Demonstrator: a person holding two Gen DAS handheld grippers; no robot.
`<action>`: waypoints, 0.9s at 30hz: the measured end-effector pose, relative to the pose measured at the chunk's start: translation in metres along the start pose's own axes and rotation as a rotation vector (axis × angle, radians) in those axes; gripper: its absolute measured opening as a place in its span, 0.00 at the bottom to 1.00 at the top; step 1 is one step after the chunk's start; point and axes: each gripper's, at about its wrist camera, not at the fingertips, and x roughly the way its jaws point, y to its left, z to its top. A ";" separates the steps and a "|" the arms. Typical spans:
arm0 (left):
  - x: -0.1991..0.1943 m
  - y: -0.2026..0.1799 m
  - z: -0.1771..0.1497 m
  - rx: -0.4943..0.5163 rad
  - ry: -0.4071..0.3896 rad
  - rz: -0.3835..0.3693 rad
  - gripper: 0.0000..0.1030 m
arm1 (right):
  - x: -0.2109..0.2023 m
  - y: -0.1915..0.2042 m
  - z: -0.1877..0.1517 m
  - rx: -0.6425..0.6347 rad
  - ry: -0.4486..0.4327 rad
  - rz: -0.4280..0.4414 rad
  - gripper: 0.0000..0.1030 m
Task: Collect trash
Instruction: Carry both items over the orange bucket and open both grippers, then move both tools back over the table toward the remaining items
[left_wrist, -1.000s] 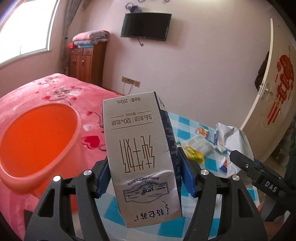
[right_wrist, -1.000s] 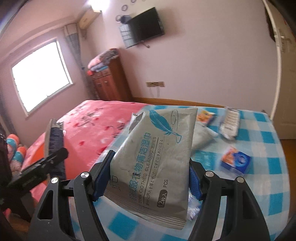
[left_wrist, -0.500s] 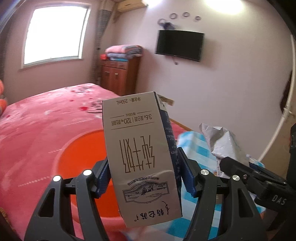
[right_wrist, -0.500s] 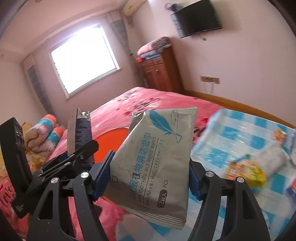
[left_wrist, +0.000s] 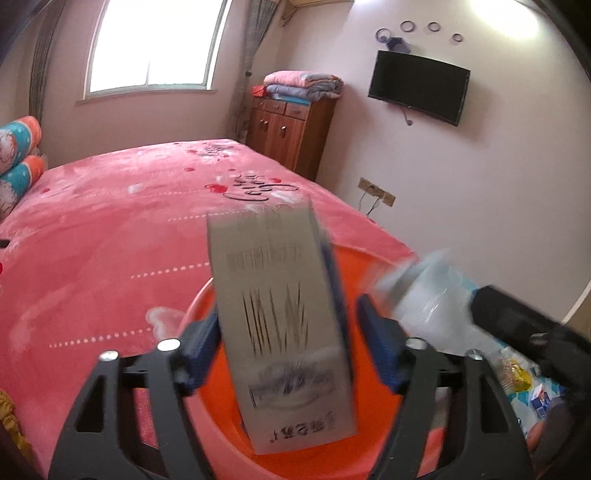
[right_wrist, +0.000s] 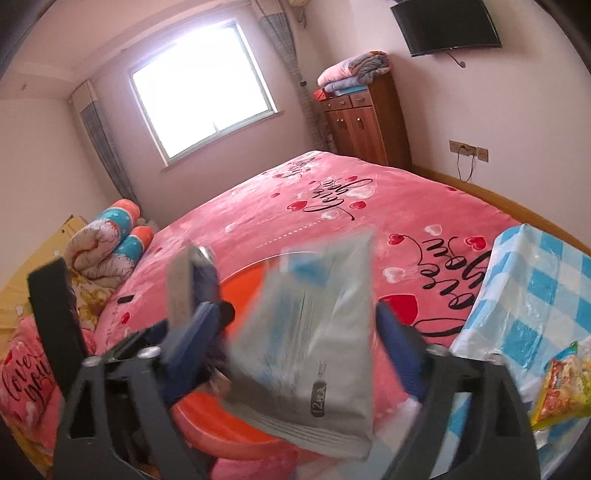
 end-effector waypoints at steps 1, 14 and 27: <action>0.001 0.003 -0.002 -0.001 -0.006 0.008 0.82 | -0.002 -0.002 -0.001 0.005 -0.003 -0.006 0.90; -0.042 -0.014 -0.024 0.111 -0.183 -0.051 0.87 | -0.060 -0.049 -0.037 0.116 -0.160 -0.156 0.95; -0.080 -0.065 -0.052 0.276 -0.292 -0.171 0.87 | -0.107 -0.068 -0.092 0.123 -0.209 -0.234 0.95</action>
